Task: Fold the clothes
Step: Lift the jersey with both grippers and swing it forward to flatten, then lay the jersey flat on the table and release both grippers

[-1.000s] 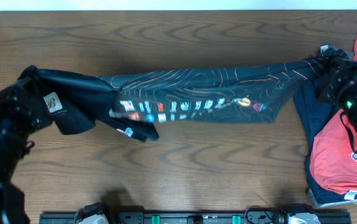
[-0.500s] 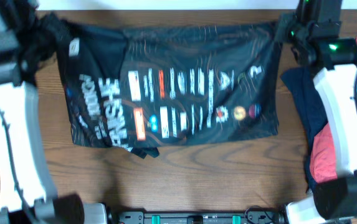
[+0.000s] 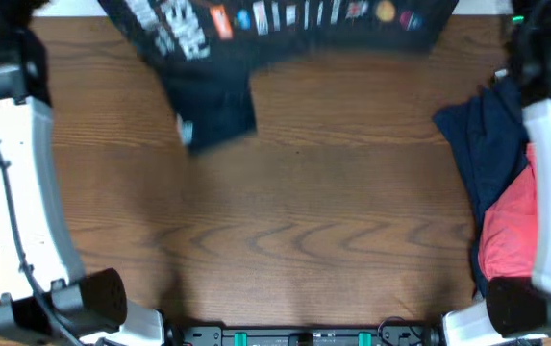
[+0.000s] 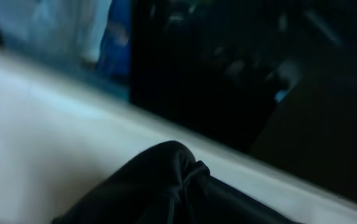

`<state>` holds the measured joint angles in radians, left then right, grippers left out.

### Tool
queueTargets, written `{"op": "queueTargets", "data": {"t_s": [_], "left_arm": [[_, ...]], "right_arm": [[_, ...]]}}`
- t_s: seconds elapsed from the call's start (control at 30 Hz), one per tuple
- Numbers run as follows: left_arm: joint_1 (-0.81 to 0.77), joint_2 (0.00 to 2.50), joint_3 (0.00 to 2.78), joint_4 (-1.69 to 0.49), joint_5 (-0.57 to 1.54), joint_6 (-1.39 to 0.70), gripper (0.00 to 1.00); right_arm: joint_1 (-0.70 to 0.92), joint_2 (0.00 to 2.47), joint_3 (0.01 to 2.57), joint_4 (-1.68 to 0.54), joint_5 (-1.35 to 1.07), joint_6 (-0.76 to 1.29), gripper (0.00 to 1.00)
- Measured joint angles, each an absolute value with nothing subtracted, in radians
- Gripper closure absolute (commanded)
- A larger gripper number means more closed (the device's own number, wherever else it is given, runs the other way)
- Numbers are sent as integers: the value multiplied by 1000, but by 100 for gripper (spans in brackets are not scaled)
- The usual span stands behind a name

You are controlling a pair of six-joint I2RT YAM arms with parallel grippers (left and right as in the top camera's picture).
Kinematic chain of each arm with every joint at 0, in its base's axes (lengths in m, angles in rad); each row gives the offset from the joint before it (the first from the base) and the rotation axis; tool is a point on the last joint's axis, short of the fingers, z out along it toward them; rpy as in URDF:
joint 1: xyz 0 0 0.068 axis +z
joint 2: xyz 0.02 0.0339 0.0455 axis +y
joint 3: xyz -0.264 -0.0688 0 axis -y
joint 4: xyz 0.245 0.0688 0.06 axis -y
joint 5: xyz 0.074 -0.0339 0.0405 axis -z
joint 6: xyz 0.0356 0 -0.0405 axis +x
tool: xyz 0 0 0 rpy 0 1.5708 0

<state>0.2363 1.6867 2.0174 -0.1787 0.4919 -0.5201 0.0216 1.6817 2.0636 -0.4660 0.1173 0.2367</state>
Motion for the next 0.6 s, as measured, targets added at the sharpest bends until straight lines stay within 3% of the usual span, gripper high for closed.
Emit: {"op": "queueTargets", "data": {"t_s": [0.17,0.43,0.6], "left_arm": [[278,1610,2114,-397,583,-485,94],[299,1587,2114,-1153,636,-303,94],[299,1640,2011,-1458,586,-176,94]], "right_arm": [[-2,1638,2126,-687,133,229,99],[-7,1685,2096,-1183,157,222,99],[-12,1698,1986,-1359,146,222,99]]}}
